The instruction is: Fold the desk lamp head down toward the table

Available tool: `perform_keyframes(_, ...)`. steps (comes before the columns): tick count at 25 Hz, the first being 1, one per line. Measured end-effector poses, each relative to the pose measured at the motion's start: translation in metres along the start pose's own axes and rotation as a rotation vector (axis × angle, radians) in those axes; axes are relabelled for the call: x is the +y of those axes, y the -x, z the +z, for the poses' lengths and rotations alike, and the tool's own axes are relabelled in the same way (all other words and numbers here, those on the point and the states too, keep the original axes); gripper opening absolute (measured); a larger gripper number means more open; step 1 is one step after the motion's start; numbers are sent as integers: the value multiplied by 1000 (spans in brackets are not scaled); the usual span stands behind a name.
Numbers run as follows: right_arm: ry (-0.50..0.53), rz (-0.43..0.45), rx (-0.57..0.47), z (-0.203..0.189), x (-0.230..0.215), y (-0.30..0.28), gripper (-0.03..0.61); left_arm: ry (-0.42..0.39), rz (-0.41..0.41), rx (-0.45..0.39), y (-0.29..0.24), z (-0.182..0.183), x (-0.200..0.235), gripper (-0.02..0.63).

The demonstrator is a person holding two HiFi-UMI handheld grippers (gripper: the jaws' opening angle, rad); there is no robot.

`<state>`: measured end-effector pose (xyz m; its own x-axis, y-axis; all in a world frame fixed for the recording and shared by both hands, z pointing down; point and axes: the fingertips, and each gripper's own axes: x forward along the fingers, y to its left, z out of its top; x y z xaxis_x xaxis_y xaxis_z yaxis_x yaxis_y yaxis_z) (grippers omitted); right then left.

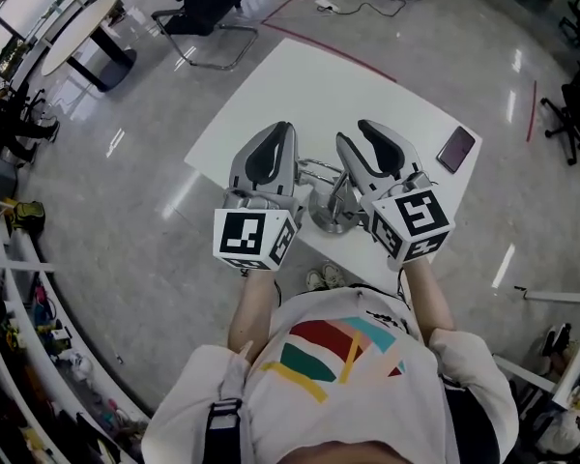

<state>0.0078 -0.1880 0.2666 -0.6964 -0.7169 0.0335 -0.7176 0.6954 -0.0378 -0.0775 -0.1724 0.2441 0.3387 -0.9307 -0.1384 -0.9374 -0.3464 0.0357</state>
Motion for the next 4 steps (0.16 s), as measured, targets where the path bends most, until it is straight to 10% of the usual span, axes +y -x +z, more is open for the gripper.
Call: perform_keyframes(4, 10, 1, -1, 5, 3, -7, 156, 3, 11, -16, 3, 10, 12, 69)
